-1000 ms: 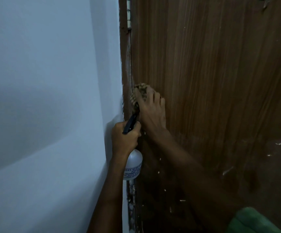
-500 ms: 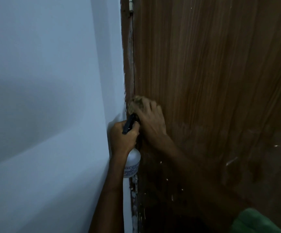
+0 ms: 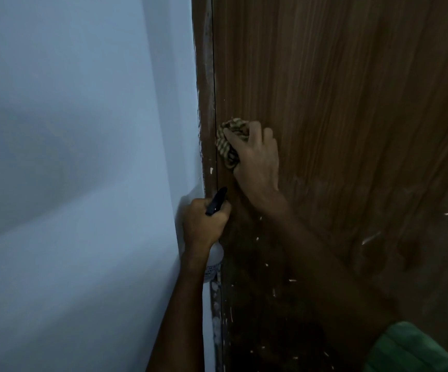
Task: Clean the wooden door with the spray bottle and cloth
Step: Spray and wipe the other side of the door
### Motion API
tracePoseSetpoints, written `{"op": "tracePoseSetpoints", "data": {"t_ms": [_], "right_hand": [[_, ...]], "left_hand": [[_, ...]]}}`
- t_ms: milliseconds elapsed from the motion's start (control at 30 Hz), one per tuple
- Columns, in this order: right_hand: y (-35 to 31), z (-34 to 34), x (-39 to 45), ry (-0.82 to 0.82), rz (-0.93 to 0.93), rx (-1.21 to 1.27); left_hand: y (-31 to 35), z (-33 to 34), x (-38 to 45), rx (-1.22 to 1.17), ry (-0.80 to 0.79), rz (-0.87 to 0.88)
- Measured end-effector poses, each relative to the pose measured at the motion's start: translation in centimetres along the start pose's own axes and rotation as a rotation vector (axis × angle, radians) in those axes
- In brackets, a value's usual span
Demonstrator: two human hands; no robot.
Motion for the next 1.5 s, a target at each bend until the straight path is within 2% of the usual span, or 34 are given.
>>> {"op": "tracePoseSetpoints", "data": {"t_ms": [133,200,267,433,500,600,700,767,867,967,1033,1133,1200,1267,1367,1433,1500], "right_hand": [[-2.1,5.0,-9.6,-0.142,-0.075,0.031],[-2.5,6.8,-14.7,-0.187,-0.083,0.021],[-2.3,7.2,-15.9,-0.208,-0.037,0.023],[0.7,1.1,-6.0,0.094,0.215,-0.019],[1.0,0.4,-5.3,0.131,0.214,-0.029],[0.2,2.1,-11.2,-0.018,0.174,0.02],[0.5,2.7,-16.8,-0.177,0.24,0.066],[1.5,1.1,-15.2,-0.111,0.299,0.058],[3.7,-2.8,-8.5,0.11,0.344,0.025],[4.1,-3.7,-6.4,0.178,0.315,-0.002],[3.3,-2.8,-9.8,0.118,0.257,-0.008],[3.2,-0.3,-17.6,-0.09,0.24,0.043],[4.1,-0.1,-19.4,-0.131,0.267,0.053],[5.2,-1.5,-17.4,-0.052,0.363,0.038],[7.6,-5.2,-11.5,0.174,0.502,0.057],[8.4,-6.2,-8.9,0.24,0.488,0.087],[8.0,-6.0,-9.7,0.224,0.409,0.041]], "left_hand": [[0.5,-1.6,-0.2,-0.066,0.08,0.042],[0.3,-1.6,-0.3,-0.079,0.06,0.042],[0.3,-1.3,-0.7,-0.06,0.038,0.055],[-1.0,-0.3,-0.8,-0.105,-0.026,-0.008],[-1.0,-0.3,-0.5,-0.114,-0.015,-0.022],[-0.9,0.1,-0.2,-0.122,-0.03,-0.036],[-0.3,1.0,-0.2,-0.129,-0.067,-0.003],[0.4,1.2,-0.2,-0.152,-0.059,0.032],[1.1,2.0,-0.4,-0.195,-0.063,0.054],[1.3,3.0,-0.5,-0.22,-0.067,0.049],[1.6,3.3,-0.5,-0.221,-0.079,0.077],[2.2,3.7,-0.5,-0.223,-0.112,0.111],[2.6,3.8,-0.5,-0.228,-0.124,0.132],[3.2,3.7,-0.5,-0.22,-0.134,0.157],[3.9,3.7,-0.5,-0.221,-0.141,0.174],[4.0,4.0,-0.9,-0.237,-0.152,0.176],[3.9,4.6,-1.3,-0.254,-0.167,0.172]]}}
Point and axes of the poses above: each hand's wrist, its own x-axis towards the middle knuckle, its own z-axis out of the palm, y = z × x, the point moved 10 cm from there along x, towards the middle knuckle, and after that the axes turned 7 degrees about y, right-handed, at the moved point
